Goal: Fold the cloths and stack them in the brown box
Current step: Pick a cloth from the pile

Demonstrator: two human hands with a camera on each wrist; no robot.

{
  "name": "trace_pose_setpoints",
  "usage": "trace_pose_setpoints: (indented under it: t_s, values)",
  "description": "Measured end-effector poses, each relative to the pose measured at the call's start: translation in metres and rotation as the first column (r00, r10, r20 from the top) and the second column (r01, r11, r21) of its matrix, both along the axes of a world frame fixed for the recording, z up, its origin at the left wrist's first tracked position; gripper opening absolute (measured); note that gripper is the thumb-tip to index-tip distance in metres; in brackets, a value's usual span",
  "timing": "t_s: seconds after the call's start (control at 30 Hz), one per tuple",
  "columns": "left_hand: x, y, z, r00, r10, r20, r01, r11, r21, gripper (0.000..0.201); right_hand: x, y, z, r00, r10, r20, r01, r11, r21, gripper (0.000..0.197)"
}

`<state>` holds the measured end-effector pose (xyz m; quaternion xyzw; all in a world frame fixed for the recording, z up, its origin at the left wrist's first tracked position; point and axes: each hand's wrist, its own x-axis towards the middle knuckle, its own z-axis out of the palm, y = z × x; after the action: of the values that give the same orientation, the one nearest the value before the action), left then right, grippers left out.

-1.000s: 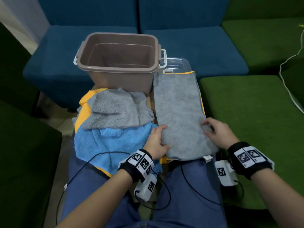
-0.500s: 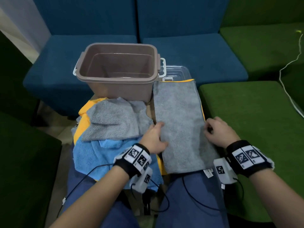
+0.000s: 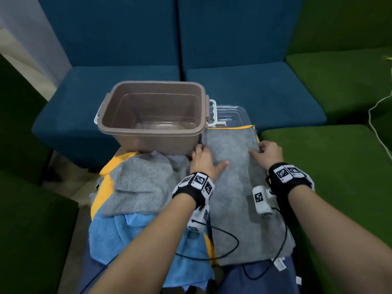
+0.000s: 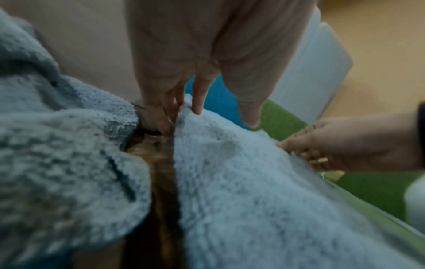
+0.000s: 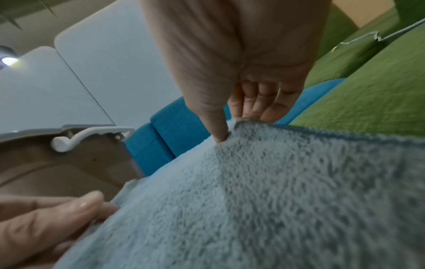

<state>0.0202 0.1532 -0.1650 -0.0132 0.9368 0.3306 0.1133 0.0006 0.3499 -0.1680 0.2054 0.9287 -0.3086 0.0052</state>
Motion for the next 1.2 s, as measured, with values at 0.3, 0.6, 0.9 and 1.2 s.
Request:
trace_pose_setpoints:
  t_s: [0.3,0.6,0.9,1.2]
  values:
    - [0.004,0.007,-0.002,0.988,0.061,-0.14,-0.063,0.998,-0.007,0.075,-0.014,0.004,0.0,0.99,0.011,-0.138,-0.003,0.998,0.061,0.019]
    - [0.009,0.022,0.002,0.987,-0.079,-0.139,0.053,0.982,-0.182,0.088,0.003,-0.032,-0.003,0.928,0.309,-0.209,-0.209,0.895,0.394,0.06]
    - [0.014,0.006,-0.03,0.913,-0.381,0.144,0.405,0.884,-0.231,0.133,-0.015,-0.002,-0.03,0.797,0.524,0.299,-0.6,0.744,0.295,0.057]
    - [0.009,0.005,-0.037,0.903,-0.395,0.167,0.425,0.879,-0.216,0.145,0.01,-0.043,-0.025,0.672,0.688,0.275,-0.732,0.559,0.391,0.061]
